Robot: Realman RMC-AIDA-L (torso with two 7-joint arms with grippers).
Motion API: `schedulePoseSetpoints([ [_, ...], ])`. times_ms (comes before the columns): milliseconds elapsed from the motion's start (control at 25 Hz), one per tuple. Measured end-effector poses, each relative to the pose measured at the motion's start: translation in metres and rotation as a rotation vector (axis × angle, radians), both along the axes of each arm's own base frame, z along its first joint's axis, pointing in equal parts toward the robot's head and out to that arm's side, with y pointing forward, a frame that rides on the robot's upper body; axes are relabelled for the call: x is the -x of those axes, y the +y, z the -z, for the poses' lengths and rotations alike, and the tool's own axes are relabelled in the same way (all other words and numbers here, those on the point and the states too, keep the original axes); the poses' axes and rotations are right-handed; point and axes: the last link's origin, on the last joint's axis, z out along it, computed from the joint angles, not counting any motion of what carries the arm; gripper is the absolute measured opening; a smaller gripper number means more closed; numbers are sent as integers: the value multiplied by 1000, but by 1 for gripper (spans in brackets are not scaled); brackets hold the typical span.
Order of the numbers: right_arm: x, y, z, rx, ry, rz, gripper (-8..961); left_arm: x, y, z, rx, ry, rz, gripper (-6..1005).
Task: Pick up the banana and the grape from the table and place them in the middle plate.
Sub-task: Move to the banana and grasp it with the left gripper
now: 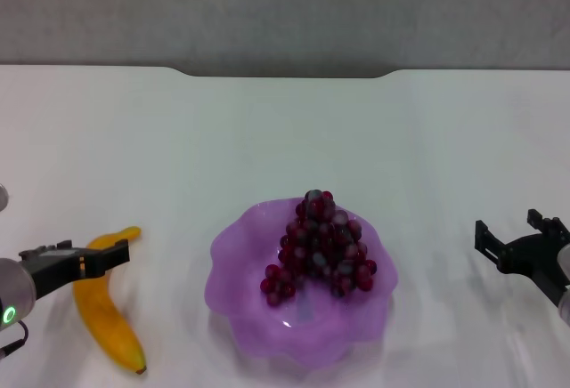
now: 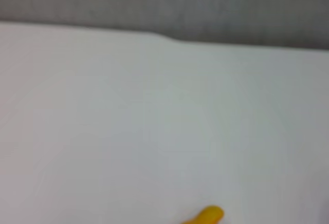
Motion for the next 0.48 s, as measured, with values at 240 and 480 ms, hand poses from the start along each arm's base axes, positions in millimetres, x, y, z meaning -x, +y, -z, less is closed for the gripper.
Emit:
schedulePoseSetpoints([
  [240,2,1,1,1,3,-4,860,6,0,1,2,19,-15,830],
  [480,2,1,1,1,4,-6,859,15,-2,3,-22,18,-36,829],
])
